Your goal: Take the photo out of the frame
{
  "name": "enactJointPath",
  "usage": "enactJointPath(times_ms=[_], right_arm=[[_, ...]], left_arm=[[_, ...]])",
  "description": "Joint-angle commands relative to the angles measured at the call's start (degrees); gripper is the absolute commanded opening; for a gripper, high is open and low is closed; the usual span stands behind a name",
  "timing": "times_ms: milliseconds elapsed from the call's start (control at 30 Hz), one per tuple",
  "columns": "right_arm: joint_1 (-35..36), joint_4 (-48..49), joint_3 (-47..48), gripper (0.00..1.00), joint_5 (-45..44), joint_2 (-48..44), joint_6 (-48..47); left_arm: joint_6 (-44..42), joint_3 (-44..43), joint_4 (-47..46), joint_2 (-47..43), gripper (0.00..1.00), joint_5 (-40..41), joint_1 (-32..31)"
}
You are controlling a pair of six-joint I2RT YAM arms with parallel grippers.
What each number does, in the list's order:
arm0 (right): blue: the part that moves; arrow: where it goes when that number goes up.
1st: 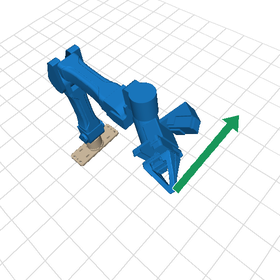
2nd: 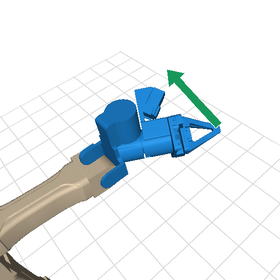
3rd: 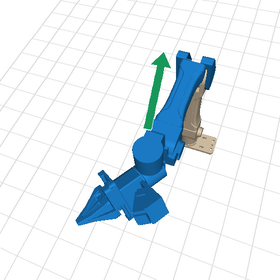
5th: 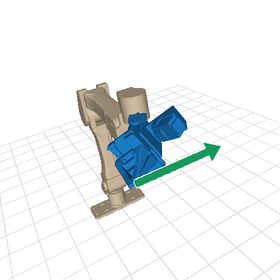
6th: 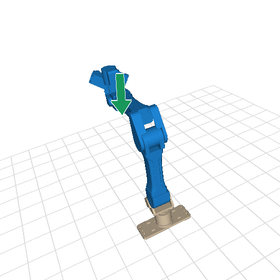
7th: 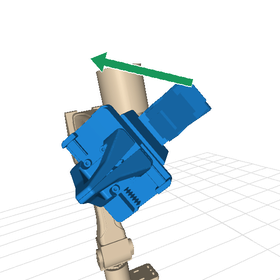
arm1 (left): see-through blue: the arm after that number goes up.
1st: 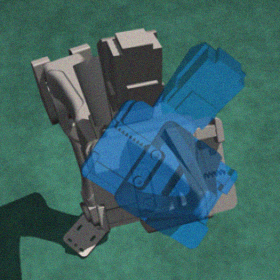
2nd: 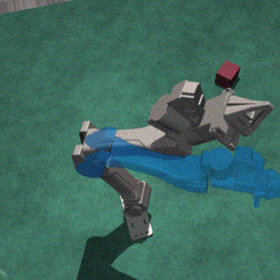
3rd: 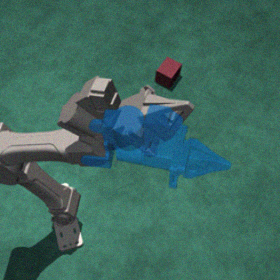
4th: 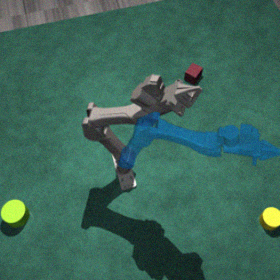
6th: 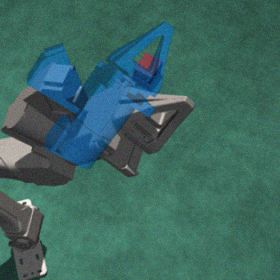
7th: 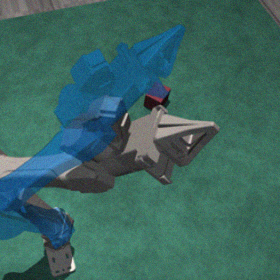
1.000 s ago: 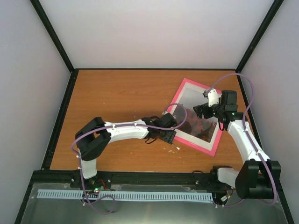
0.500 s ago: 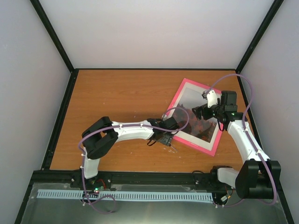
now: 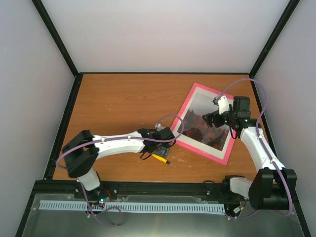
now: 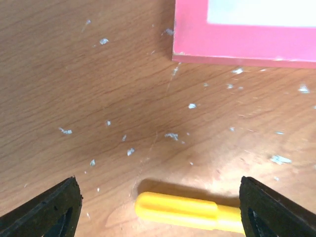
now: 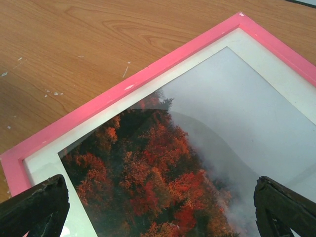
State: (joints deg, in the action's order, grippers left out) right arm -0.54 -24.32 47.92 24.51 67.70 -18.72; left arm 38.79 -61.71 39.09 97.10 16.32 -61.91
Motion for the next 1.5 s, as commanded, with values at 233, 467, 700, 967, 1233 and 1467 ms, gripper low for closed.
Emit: enactJointPath(times_ms=[233,467,700,967,1233,1467], right_arm=[[0.5,-1.0,0.1,1.0,2.9,-0.2,-1.5],[0.5,-2.0,0.3,1.0,4.4,0.1,-2.0],[0.5,-2.4,0.5,1.0,4.7,0.6,-2.4],[0.5,-2.7,0.8,1.0,4.7,1.0,-2.8],[0.5,-2.8,0.7,1.0,4.7,1.4,-2.9],[0.5,-3.0,0.8,1.0,4.8,1.4,-2.7]], left_arm=[[-25.1,15.0,-15.2,-20.4,0.59,-22.5,-3.1],[-41.6,10.6,-12.8,-13.8,0.61,-25.4,-3.1],[-51.9,9.7,-10.7,-8.5,0.63,-29.4,-3.2],[-55.6,11.3,-7.6,-6.9,0.61,-29.2,-3.3],[-57.6,13.5,-8.5,-5.5,0.53,-23.7,-4.8],[-58.2,14.4,-9.2,-5.5,0.41,-20.1,-5.0]])
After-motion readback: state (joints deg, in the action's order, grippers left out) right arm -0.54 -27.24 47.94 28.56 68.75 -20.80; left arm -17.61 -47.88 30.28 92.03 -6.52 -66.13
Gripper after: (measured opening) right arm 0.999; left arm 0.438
